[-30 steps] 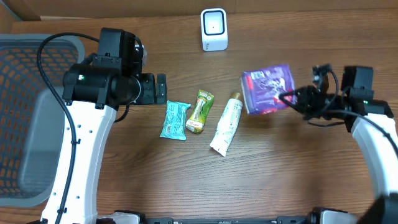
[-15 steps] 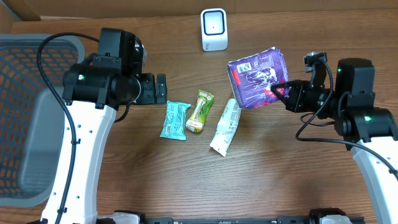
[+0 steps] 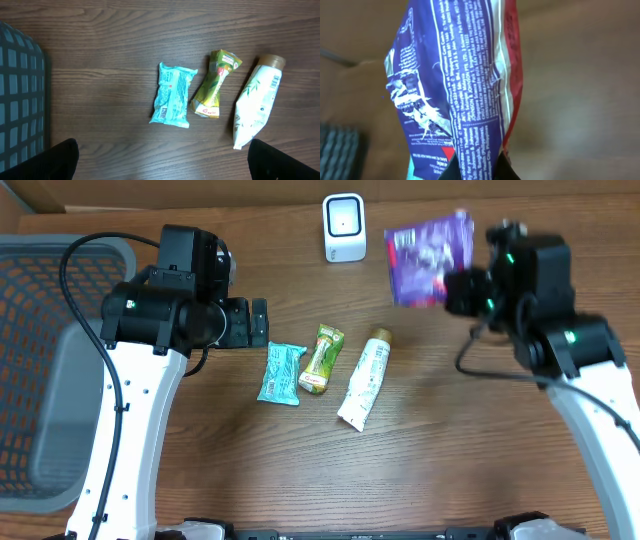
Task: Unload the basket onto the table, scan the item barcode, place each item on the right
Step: 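Carry the purple snack pack up toward the white barcode scanner, then hold the purple snack pack in front of the scanner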
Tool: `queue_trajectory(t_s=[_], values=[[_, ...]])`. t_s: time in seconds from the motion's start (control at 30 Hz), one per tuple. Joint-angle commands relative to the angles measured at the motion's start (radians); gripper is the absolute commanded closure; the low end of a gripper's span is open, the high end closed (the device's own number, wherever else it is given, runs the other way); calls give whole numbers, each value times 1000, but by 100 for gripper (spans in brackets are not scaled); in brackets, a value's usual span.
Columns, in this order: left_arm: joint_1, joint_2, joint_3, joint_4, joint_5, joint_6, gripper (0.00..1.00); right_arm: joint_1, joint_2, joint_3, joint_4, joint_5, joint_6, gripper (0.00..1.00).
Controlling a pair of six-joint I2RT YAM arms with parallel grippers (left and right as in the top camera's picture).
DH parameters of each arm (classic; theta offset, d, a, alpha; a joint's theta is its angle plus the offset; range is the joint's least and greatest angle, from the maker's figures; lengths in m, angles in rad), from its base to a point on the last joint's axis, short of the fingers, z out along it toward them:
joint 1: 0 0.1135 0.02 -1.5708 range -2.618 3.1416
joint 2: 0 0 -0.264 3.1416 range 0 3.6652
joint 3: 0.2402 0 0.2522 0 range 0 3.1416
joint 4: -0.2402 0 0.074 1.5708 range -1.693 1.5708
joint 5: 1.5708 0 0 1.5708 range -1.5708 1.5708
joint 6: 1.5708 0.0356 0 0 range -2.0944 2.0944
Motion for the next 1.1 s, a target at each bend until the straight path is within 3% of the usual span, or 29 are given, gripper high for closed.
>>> queue_trajectory(t_s=[0.0,0.13,0.3,0.43,0.63,0.73,1.07], values=[[-1,7,3,4,4,15,0,80,111,186,1,293,-16,96],[-1,8,3,4,4,15,1,169,270,314,43,558,-111,96],[-1,8,3,4,4,15,0,272,444,325,273,911,-383,96],[-1,8,3,4,4,15,0,309,562,325,499,1056,-624,96],[-1,8,3,4,4,15,0,314,679,324,615,1036,-1047,96],[-1,8,3,4,4,15,0,314,718,324,615,1001,-1175,96],[-1,8,3,4,4,15,1,314,753,324,717,941,-1246,96]])
